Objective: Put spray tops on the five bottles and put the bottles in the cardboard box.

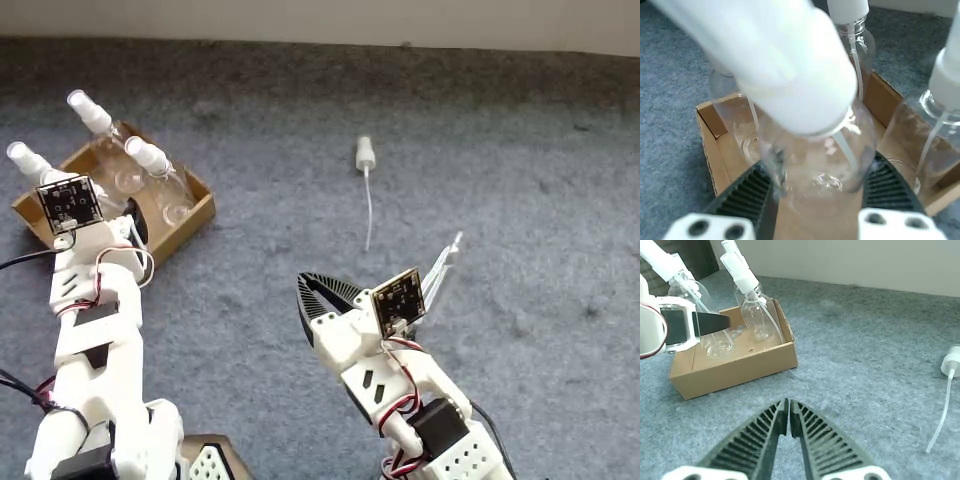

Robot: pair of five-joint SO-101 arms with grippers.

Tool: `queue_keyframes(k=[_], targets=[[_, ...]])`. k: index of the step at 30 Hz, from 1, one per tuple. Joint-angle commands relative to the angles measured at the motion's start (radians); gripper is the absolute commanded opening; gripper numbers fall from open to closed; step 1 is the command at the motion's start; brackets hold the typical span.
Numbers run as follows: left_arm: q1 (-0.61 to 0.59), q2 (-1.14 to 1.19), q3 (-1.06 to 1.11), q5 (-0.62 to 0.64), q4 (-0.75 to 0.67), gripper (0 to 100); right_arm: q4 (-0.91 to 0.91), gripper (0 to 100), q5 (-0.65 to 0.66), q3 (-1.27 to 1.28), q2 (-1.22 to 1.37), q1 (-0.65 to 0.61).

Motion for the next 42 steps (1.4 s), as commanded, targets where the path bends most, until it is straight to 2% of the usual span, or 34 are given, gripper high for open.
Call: queue_keyframes(k=[1, 16, 34, 42], targets=[[0.036, -0.004, -0.024, 0.008, -0.028, 7, 0.004, 0.5, -0.002, 0.110, -0.010, -0.010], [0.038, 0.008, -0.070, 0.009, -0.023, 7, 0.004, 0.5, -0.002, 0.110, -0.010, -0.010], [0.039, 0.311, -0.243, 0.011, -0.032, 7, 0.004, 0.5, -0.002, 0.110, -0.010, -0.010], [0.039, 0.387, -0.191, 0.006, -0.276, 7, 0.004, 0.5, -0.002, 0.110, -0.010, -0.010]])
